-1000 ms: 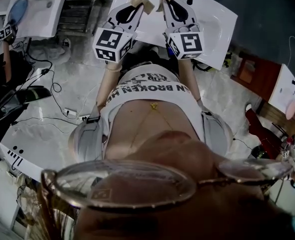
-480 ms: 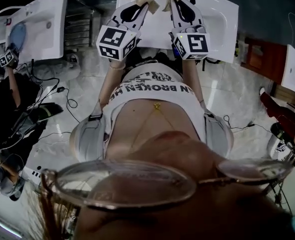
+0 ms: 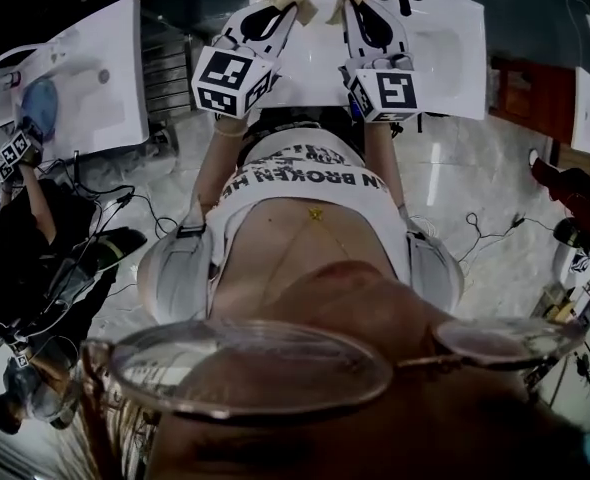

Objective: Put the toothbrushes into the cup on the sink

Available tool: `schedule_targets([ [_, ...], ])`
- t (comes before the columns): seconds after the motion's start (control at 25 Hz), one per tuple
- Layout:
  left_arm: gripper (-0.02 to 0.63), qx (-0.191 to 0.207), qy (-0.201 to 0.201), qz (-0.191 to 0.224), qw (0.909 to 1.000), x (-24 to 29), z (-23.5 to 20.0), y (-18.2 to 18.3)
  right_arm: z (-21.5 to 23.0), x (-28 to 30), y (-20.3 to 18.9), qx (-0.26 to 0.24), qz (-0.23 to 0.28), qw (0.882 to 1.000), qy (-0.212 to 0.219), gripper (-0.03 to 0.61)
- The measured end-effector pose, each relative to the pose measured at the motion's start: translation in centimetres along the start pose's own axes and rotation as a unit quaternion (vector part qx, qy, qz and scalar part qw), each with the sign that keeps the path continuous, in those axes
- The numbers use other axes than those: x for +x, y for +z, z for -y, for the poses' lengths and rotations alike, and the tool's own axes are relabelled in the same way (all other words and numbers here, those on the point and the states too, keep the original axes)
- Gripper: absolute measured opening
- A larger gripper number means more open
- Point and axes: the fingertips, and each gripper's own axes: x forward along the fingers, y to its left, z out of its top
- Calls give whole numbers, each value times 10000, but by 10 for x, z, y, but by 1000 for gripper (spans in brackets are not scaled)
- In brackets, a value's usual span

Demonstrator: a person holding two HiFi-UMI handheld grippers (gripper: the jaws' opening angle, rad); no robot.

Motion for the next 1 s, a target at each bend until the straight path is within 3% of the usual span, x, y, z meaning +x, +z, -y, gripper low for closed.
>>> schedule_targets([
  [0.24, 32, -52, -4, -25, 10000, -7, -41, -8, -10, 23, -7, -58, -76, 9998, -198, 34],
  [0.56, 32, 67, 286, -82, 9995, -16, -77, -6, 0, 20, -6, -50, -75, 9988, -489, 34],
  [1.0, 32, 254, 744, -313, 9964, 24, -134, -25, 23, 16, -24, 46, -306, 9963, -807, 34],
])
